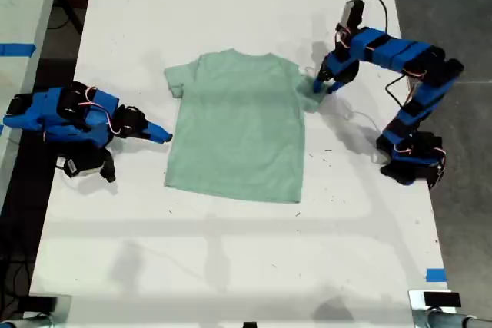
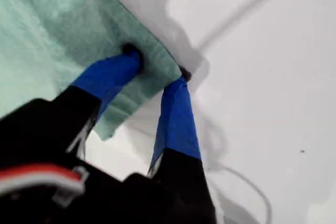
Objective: Fold t shirt
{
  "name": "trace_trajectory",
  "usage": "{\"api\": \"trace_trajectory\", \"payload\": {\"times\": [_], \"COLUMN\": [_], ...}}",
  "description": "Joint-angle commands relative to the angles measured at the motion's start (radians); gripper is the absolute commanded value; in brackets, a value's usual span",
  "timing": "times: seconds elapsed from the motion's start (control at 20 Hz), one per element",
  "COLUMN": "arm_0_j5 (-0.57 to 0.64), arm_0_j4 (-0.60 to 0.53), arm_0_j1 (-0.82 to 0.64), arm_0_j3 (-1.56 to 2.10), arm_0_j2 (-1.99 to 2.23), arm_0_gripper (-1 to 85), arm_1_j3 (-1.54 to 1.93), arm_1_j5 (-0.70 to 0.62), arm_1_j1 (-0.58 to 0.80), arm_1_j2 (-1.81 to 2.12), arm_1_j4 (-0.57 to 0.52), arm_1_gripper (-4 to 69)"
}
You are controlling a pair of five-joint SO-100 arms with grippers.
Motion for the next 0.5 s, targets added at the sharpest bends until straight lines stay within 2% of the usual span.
{"api": "trace_trajectory", "payload": {"times": [0.0,0.1,0.25,0.45], "arm_0_j5": [-0.003,-0.003,-0.003,-0.003], "arm_0_j4": [-0.008,-0.008,-0.008,-0.008], "arm_0_j1": [0.012,0.012,0.012,0.012], "arm_0_j3": [-0.009,-0.009,-0.009,-0.009], "arm_0_j2": [0.006,0.006,0.006,0.006], "arm_0_gripper": [7.9,7.9,8.0,8.0], "arm_1_j3": [-0.058,0.114,0.301,0.319], "arm_1_j5": [0.06,0.1,0.084,0.061], "arm_1_j1": [0.005,-0.011,-0.025,-0.158], "arm_1_j2": [-0.069,0.147,0.495,0.762], "arm_1_j4": [0.071,-0.031,-0.146,-0.255], "arm_1_gripper": [-1.0,-1.0,-1.0,-0.9]}}
